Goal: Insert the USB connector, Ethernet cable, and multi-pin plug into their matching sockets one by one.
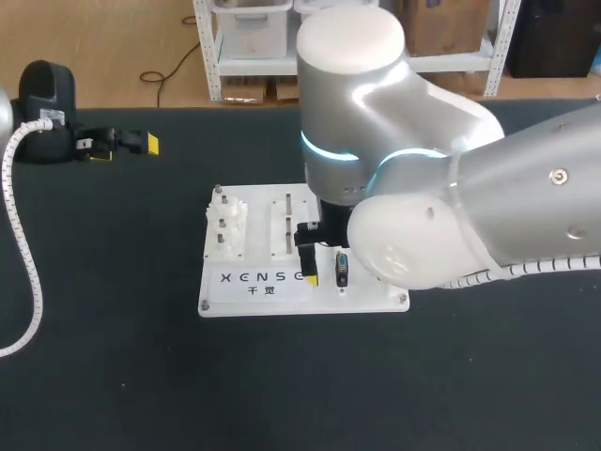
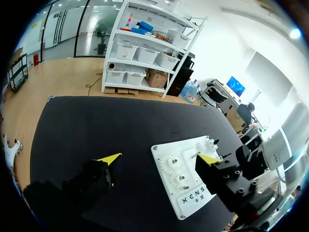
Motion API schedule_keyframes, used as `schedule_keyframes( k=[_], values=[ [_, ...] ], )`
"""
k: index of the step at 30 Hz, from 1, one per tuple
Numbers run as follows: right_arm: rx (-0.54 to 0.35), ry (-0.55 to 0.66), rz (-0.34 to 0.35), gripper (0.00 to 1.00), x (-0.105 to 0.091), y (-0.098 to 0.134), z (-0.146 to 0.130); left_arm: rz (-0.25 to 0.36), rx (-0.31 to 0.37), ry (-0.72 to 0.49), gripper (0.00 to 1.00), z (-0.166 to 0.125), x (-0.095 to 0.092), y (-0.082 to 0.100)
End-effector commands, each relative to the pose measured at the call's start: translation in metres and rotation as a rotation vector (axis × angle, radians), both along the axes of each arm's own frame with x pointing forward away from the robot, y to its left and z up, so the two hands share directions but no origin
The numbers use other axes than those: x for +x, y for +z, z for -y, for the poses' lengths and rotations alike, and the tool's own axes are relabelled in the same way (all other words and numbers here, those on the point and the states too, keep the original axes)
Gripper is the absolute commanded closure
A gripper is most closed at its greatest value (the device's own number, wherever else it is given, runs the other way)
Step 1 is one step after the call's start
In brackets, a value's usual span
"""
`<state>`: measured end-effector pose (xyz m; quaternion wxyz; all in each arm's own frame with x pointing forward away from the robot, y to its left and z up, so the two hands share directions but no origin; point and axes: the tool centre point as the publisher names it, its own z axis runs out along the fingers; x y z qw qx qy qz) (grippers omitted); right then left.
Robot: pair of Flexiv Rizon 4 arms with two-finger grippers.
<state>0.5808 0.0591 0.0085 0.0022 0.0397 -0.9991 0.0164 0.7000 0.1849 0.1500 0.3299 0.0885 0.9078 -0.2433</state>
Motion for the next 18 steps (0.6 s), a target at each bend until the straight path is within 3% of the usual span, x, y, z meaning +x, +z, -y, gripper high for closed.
schedule_keyframes(
  k=[1, 10, 15, 18],
  values=[
    [-0.009, -0.004, -0.007, 0.0, 0.0026, -0.0016, -0.0028, 0.0, 0.0, 0.0, 0.0, 0.0, 0.0, 0.0],
    [0.0, -0.019, -0.03, 0.0, 0.0046, -0.0019, -0.0016, 0.0, 0.0, 0.0, 0.0, 0.0, 0.0, 0.0],
    [0.0, -0.028, -0.031, 0.2, 0.005, -0.0017, -0.0012, 0.0, 0.0, 0.0, 0.0, 0.0, 0.0, 0.0],
    [0.002, -0.028, -0.028, 0.42, 0.0053, 0.0002, -0.0014, 0.0, 0.0, 0.0, 0.0, 0.0, 0.0, 0.0]
  ],
)
